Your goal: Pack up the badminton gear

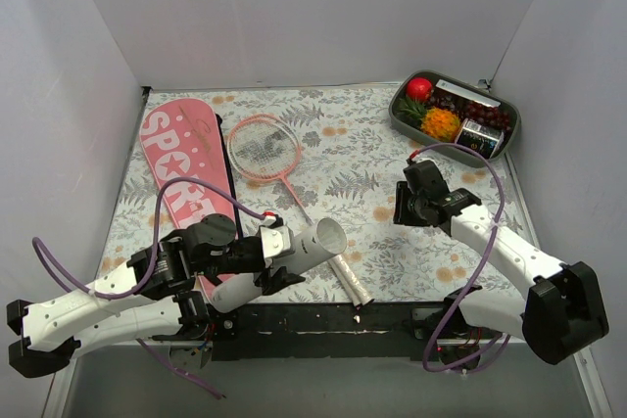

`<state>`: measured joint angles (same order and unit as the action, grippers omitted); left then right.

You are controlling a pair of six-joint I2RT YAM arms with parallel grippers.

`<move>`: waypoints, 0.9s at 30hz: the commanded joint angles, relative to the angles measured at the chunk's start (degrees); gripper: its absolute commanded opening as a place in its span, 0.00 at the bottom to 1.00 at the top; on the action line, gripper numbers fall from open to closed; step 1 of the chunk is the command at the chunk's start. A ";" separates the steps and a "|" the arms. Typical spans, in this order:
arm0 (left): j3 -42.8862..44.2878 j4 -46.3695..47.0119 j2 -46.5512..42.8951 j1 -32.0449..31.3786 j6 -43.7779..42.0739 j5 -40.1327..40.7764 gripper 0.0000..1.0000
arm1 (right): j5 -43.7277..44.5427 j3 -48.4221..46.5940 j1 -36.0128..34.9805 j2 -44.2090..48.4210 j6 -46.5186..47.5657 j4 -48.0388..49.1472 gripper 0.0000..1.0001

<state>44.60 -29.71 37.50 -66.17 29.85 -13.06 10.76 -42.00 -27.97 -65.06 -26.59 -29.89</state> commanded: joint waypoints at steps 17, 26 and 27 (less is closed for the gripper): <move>-0.04 2.47 -1.81 -0.62 0.56 -0.39 0.14 | 5.23 3.76 0.63 -3.23 -0.48 1.32 0.46; -0.39 2.56 -2.52 -0.80 0.48 0.23 0.14 | 6.03 4.20 0.72 -6.75 -0.83 2.91 0.41; -0.30 2.56 -2.34 -0.89 0.39 0.31 0.14 | 5.94 4.38 0.72 -7.01 -0.83 3.43 0.40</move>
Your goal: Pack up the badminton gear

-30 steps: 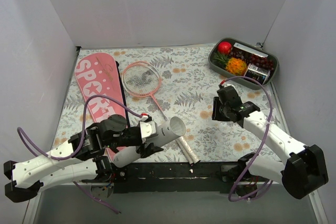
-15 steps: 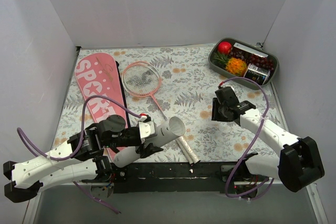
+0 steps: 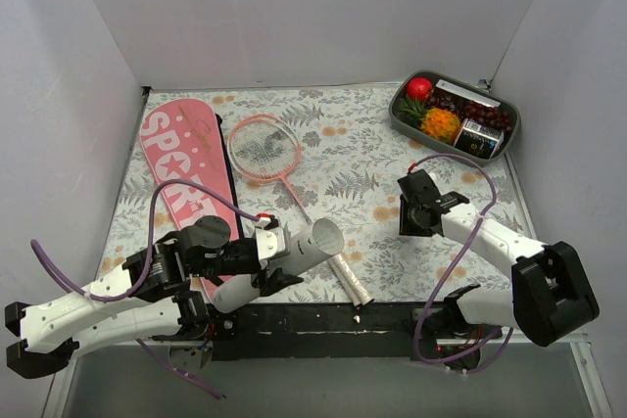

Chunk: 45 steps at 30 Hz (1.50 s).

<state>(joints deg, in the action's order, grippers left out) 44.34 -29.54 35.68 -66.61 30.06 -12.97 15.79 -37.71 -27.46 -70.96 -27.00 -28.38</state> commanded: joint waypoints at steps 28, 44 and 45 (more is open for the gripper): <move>0.58 1.68 0.00 -0.98 0.08 0.76 0.14 | -1.81 -5.69 -0.48 4.05 1.25 -3.25 0.01; 1.02 1.50 2.38 -1.07 -0.01 0.93 0.13 | -49.24 -41.71 -0.84 18.31 11.10 -15.03 0.01; 1.01 1.50 2.46 -1.07 -0.01 1.02 0.13 | -51.02 -42.78 -0.84 18.14 11.18 -15.56 0.01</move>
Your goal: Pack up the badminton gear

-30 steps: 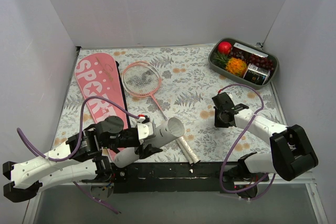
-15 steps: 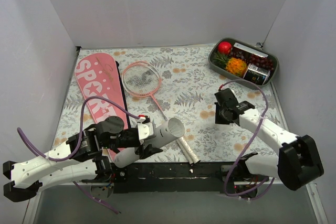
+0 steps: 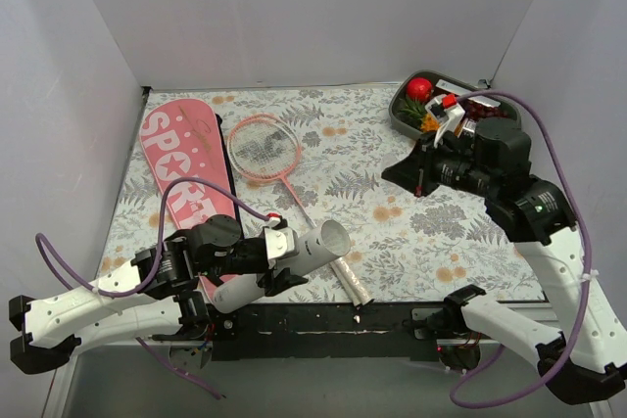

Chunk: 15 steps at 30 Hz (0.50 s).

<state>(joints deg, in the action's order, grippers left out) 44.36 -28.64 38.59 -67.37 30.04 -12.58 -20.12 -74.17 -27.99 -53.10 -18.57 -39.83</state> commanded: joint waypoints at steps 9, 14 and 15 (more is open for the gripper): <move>1.43 0.25 1.05 -0.39 -0.16 1.59 0.13 | -24.70 -4.68 -3.21 0.72 -1.29 -0.25 0.01; 1.52 0.17 2.10 -0.30 -0.25 2.03 0.13 | -19.11 -1.77 -14.50 0.81 -4.46 4.85 0.01; 1.61 0.25 2.28 -0.30 -0.25 2.03 0.13 | -17.25 -1.85 -16.99 0.28 -4.46 4.77 0.01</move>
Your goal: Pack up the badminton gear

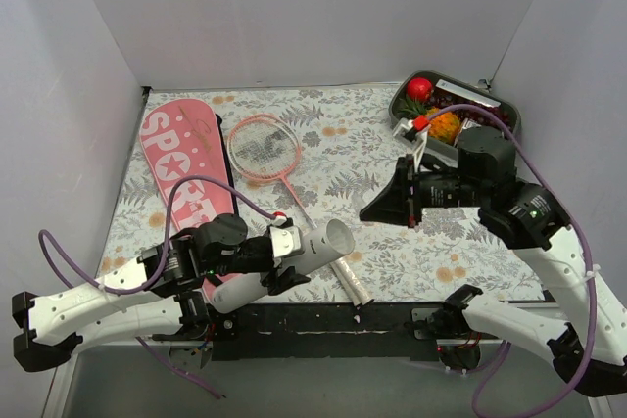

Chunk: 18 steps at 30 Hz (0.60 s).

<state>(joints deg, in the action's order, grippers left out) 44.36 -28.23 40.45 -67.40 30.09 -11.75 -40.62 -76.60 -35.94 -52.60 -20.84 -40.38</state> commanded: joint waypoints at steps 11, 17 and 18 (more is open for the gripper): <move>1.35 -0.60 0.25 -0.28 -0.12 1.99 0.13 | 14.34 -3.21 -20.22 -4.62 -0.60 3.47 0.01; 1.26 -0.51 0.16 -0.28 -0.20 2.08 0.13 | 15.30 -1.45 -23.11 -4.62 -1.57 4.52 0.01; 1.17 -0.51 0.16 -0.28 -0.20 2.08 0.13 | 15.48 -1.45 -23.64 -4.71 -1.66 4.61 0.01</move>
<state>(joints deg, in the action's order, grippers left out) 44.40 -28.75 41.52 -67.46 30.26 -10.44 -26.50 -77.28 -57.47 -57.69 -21.89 -38.74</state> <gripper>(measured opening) 0.651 0.023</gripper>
